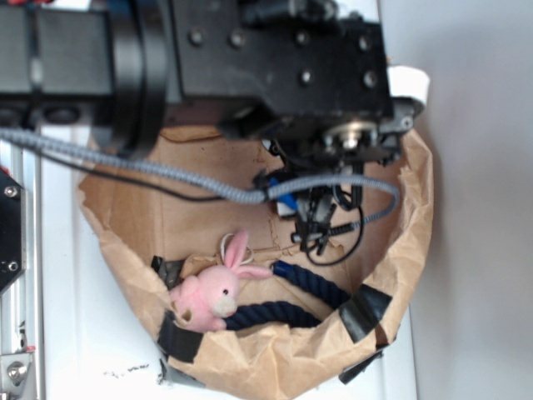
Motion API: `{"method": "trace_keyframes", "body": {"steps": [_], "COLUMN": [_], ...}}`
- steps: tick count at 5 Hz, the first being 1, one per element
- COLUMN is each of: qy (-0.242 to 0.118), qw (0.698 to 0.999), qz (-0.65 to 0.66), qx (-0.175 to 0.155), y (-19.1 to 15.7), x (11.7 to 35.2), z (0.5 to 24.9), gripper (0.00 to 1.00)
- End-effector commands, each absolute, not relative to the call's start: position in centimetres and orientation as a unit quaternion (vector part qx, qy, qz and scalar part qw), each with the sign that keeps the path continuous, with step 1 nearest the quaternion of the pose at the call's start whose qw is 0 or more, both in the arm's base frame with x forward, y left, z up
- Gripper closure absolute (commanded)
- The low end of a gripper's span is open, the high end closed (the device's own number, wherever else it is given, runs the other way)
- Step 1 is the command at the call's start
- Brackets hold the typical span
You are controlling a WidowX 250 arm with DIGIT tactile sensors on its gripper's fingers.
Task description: Grab the rock.
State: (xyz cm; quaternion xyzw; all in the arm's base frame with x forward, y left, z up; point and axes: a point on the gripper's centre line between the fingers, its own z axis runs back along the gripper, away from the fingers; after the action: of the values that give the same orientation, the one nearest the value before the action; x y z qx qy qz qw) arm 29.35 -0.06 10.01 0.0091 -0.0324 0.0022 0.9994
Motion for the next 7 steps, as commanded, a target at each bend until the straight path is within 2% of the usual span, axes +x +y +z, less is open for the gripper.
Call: {"method": "trace_keyframes", "body": {"steps": [1,3,5,6,7], "qy": [-0.039,-0.050,-0.041,-0.046,-0.037], "qw": [0.999,0.997,0.996,0.995,0.997], "qz": [-0.003,-0.017,-0.008,-0.010,-0.011], "qx": [0.028,0.052,0.082,0.085,0.065], "y": [-1.7,-2.1,-2.4,-2.4,-2.1], "x": [30.8,30.5,31.9,31.9,31.9], "z": [8.3,5.6,3.5,3.1,3.2], "gripper": [0.00,0.00,0.00,0.00,0.00]}}
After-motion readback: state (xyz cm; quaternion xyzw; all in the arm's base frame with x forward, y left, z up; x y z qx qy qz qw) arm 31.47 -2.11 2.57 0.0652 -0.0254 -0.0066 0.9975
